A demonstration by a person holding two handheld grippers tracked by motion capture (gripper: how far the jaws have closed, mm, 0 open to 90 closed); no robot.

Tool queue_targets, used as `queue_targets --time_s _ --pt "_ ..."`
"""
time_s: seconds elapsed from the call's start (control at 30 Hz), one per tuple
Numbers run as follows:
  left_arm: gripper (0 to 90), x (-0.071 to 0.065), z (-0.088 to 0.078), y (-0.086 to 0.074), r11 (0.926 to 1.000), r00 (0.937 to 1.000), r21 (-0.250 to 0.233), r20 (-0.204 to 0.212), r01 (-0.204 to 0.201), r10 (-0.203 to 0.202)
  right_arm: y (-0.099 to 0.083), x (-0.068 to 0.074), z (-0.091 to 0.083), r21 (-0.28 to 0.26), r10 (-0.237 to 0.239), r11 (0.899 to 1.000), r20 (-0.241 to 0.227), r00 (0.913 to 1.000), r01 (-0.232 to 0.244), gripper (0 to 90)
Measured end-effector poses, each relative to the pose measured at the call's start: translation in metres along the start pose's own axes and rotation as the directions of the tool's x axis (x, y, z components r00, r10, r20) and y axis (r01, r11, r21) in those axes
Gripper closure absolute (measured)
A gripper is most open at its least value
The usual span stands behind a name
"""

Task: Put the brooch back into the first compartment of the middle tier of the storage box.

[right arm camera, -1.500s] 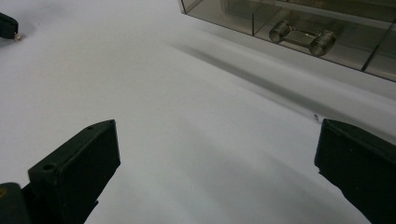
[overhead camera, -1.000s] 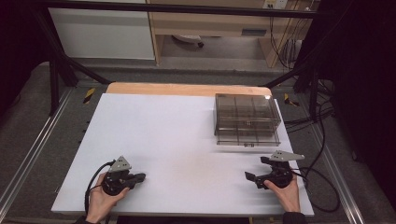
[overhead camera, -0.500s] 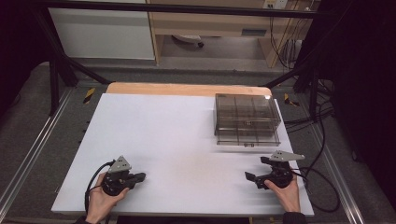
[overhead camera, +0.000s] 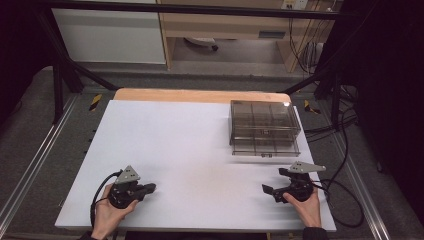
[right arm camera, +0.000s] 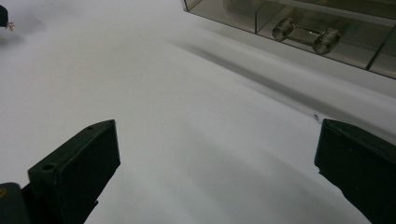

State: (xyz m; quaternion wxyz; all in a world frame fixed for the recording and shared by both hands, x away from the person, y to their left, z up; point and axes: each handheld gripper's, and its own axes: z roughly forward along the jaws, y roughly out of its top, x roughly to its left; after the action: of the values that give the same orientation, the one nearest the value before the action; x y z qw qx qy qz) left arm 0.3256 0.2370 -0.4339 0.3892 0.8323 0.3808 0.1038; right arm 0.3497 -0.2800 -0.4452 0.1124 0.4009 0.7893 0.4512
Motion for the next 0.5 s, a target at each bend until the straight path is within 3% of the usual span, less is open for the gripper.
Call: queue_targets --time_s 0.5 --pt "88.9 -0.003 -0.002 0.015 0.9998 1.0 -0.019 -0.006 -0.004 0.004 0.0 0.0 -0.001 0.004 0.002 1.0 0.001 1.0 -0.002 0.5"
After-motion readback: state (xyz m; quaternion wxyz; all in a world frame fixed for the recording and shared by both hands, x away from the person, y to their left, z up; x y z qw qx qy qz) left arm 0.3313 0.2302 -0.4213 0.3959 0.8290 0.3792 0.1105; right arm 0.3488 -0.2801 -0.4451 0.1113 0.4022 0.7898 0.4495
